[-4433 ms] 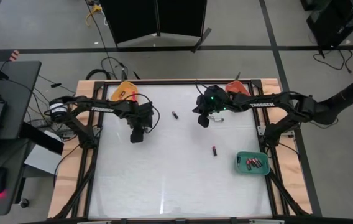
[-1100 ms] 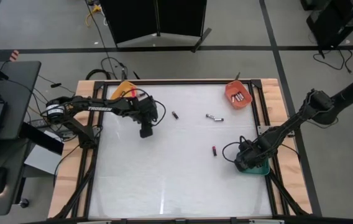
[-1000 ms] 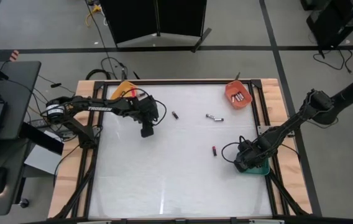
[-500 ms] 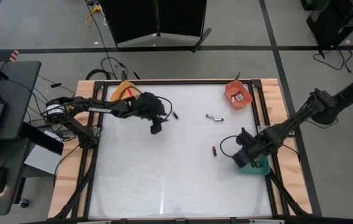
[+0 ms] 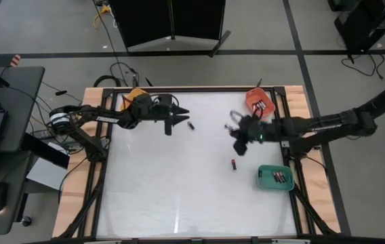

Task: Sort batteries
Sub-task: Move the red battery from the green bin to the yellow bin

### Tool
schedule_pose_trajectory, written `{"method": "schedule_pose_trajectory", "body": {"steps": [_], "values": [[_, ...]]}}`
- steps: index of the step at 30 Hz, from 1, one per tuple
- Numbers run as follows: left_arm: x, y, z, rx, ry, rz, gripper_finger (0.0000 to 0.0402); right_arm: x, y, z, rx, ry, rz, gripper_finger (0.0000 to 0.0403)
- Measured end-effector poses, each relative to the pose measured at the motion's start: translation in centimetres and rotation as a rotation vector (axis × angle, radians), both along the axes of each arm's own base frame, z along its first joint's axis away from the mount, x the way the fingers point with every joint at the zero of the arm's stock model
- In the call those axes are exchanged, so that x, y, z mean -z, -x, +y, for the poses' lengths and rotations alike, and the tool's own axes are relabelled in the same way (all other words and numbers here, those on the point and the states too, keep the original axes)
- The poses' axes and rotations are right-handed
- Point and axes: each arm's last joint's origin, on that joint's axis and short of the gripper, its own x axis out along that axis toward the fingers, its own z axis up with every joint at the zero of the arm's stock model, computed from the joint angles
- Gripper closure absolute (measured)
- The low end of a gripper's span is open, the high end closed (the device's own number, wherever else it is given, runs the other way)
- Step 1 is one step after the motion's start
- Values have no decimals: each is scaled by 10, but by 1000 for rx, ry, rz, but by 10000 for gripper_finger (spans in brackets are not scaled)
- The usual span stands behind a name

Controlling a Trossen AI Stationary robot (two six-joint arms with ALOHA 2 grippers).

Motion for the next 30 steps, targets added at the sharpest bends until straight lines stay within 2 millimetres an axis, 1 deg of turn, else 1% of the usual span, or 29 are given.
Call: {"method": "schedule_pose_trajectory", "body": {"steps": [4, 7, 10, 14, 17, 21, 25, 30], "values": [[-8, 2, 4, 19, -3, -80, 250, -15, -17, -24, -97, 121, -169, 348], [-13, 4, 6, 14, 12, -122, 250, -16, -29, -40, -173, 169, -233, 348], [-19, 2, 9, 36, 22, -141, 250, -9, -42, -55, -228, 186, -258, 348], [-26, 1, 12, 60, 14, -155, 250, 5, -58, -71, -284, 197, -275, 347], [-30, 0, 17, 64, 9, -158, 250, 14, -66, -81, -308, 197, -292, 345], [-29, 0, 23, 41, 28, -119, 250, 20, -71, -93, -315, 192, -317, 345], [-29, 2, 28, 21, 4, -115, 250, 25, -73, -102, -316, 208, -317, 345], [-28, 4, 32, 6, 9, -105, 249, 27, -75, -114, -323, 220, -360, 345]]}}
